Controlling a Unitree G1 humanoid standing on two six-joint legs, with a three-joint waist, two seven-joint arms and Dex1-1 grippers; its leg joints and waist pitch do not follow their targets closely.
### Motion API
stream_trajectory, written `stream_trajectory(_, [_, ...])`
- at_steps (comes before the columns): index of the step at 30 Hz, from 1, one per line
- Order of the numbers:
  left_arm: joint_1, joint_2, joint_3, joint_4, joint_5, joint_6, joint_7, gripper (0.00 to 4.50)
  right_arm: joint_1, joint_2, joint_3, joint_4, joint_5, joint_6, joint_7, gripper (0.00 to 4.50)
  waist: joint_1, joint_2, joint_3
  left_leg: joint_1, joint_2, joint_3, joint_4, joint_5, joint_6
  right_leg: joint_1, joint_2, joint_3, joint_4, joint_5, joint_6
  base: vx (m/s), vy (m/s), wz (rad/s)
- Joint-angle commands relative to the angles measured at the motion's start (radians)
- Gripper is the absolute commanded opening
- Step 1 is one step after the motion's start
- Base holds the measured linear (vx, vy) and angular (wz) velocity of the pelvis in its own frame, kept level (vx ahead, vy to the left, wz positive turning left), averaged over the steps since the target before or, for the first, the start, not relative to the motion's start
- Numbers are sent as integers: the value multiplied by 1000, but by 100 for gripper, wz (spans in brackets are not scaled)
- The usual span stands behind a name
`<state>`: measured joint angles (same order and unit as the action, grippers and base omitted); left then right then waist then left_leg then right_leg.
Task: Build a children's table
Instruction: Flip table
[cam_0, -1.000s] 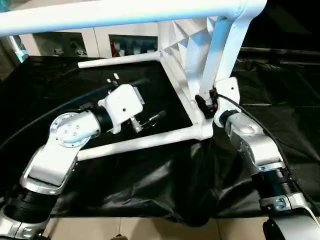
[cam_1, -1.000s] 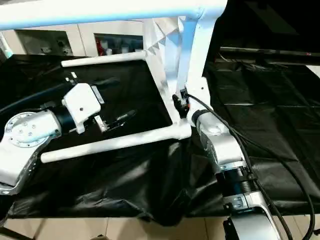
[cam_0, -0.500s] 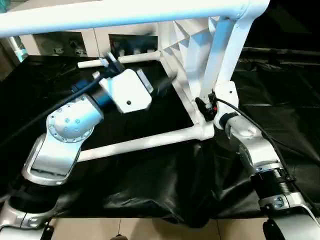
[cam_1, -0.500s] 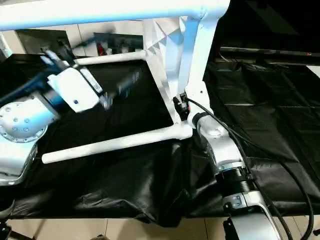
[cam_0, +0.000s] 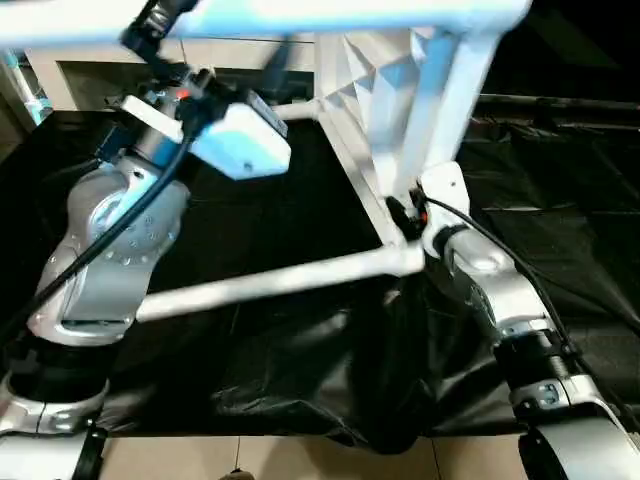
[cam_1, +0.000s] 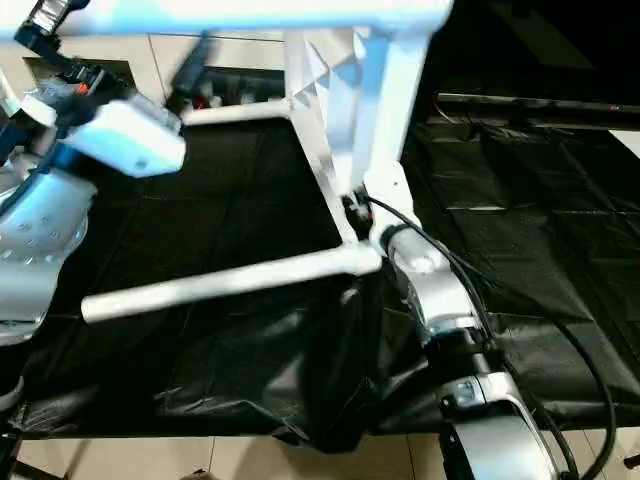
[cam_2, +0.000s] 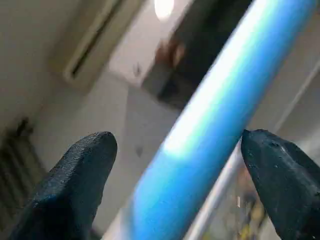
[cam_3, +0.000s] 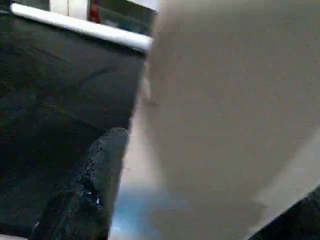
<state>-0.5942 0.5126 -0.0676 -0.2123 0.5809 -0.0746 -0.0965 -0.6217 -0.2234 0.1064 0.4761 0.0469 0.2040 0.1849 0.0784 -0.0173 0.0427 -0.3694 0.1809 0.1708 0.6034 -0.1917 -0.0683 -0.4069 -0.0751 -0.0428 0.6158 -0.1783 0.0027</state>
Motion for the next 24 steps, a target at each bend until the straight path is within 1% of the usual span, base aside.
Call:
stream_trajectory(1, [-13, -5, 25, 13, 13, 46, 14, 450, -7, -3, -16, -1, 7, -13, 13, 275, -5, 3, -64, 7, 30, -7, -67, -158, -28, 44, -45, 35, -53, -119, -174, 0, 0, 0])
stream_trajectory(2, [-12, -11, 30, 17, 23, 55, 22, 414, -7, -1, -17, 0, 6, -15, 15, 263, -4, 5, -66, 7, 30, -7, -66, -151, -26, 45, -45, 35, -51, -104, -179, 0, 0, 0])
stream_trajectory(3, [-10, -20, 42, 18, 3, 74, 13, 414, -7, 0, -19, 0, 4, -17, 15, 250, -3, 5, -66, 6, 30, -7, -65, -140, -20, 46, -46, 35, -50, -82, -187, 0, 0, 0])
stream_trajectory(5, [-11, -27, 60, 19, 7, 97, 22, 414, -8, 1, -22, 2, 0, -23, 17, 241, -2, 3, -66, 4, 30, -6, -65, -129, -11, 47, -46, 34, -48, -64, -198, 0, 0, 0])
stream_trajectory(7, [-15, -22, 68, 22, 4, 109, 17, 384, -7, 1, -23, 1, -4, -30, 20, 230, -1, 3, -65, 4, 30, -6, -65, -139, -8, 47, -47, 34, -51, -83, -199, 0, 0, 0])
stream_trajectory(8, [-16, -22, 73, 21, -2, 109, 20, 384, -6, 0, -23, 1, -4, -31, 21, 230, -2, 4, -65, 5, 29, -6, -65, -143, -7, 47, -46, 34, -52, -89, -198, 0, 0, 0])
stream_trajectory(9, [-17, -22, 74, 20, -4, 109, 21, 371, -6, 0, -24, 0, -4, -32, 22, 213, -2, 4, -64, 4, 30, -7, -66, -147, -8, 47, -47, 34, -52, -96, -196, 0, 0, 0])
stream_trajectory(10, [-17, -23, 75, 17, -6, 110, 21, 366, -6, 0, -24, 1, -4, -34, 22, 208, -2, 4, -64, 5, 31, -7, -66, -151, -8, 46, -47, 34, -53, -104, -194, 0, 0, 0])
stream_trajectory(11, [-17, -31, 77, 8, -22, 107, 20, 357, -6, -1, -25, 0, -4, -35, 24, 206, -1, 6, -65, 6, 30, -7, -66, -153, -8, 45, -46, 34, -53, -106, -193, 0, 0, 0])
stream_trajectory(12, [-13, -42, 70, -8, -38, 102, 13, 349, -9, -1, -27, 2, -5, -38, 26, 203, 0, 4, -65, 5, 31, -6, -65, -146, -7, 46, -47, 35, -52, -95, -195, 0, 0, 0])
stream_trajectory(14, [-11, -51, 68, -14, -48, 102, 11, 345, -10, -1, -28, 2, -5, -39, 27, 200, 2, 6, -65, 5, 30, -6, -65, -141, -5, 45, -47, 35, -51, -87, -196, 0, 0, 0])
stream_trajectory(17, [-9, -65, 59, -24, -72, 97, -4, 341, -13, 0, -34, 1, -9, -42, 30, 196, 5, 5, -67, 4, 29, -5, -63, -119, 2, 46, -46, 35, -48, -57, -200, 0, 0, 0])
stream_trajectory(18, [-8, -67, 54, -26, -79, 91, -11, 339, -14, -1, -35, 1, -9, -44, 32, 195, 7, 6, -67, 3, 29, -5, -63, -112, 5, 47, -46, 35, -47, -50, -203, 0, 0, 0])
stream_trajectory(21, [-6, -96, 46, -28, -155, 86, -52, 332, -29, -19, -40, 9, -10, -53, 43, 192, 9, 5, -66, 6, 30, -4, -63, -126, 4, 44, -45, 34, -50, -65, -206, 0, 0, 0])
stream_trajectory(22, [-3, -115, 54, -28, -186, 101, -60, 331, -35, -27, -44, 10, -11, -55, 46, 191, 10, 5, -65, 6, 30, -3, -64, -137, 5, 43, -46, 34, -51, -75, -206, 0, 0, 0])
stream_trajectory(23, [-2, -137, 66, -28, -213, 123, -61, 330, -41, -37, -49, 11, -13, -57, 49, 191, 11, 8, -65, 6, 30, -3, -64, -141, 3, 43, -47, 35, -52, -81, -206, 0, 0, 0])
stream_trajectory(24, [-4, -150, 80, -25, -229, 136, -55, 328, -50, -50, -54, 10, -15, -59, 52, 190, 11, 4, -64, 7, 30, -2, -65, -151, 1, 43, -46, 34, -53, -95, -205, 0, 0, 0])
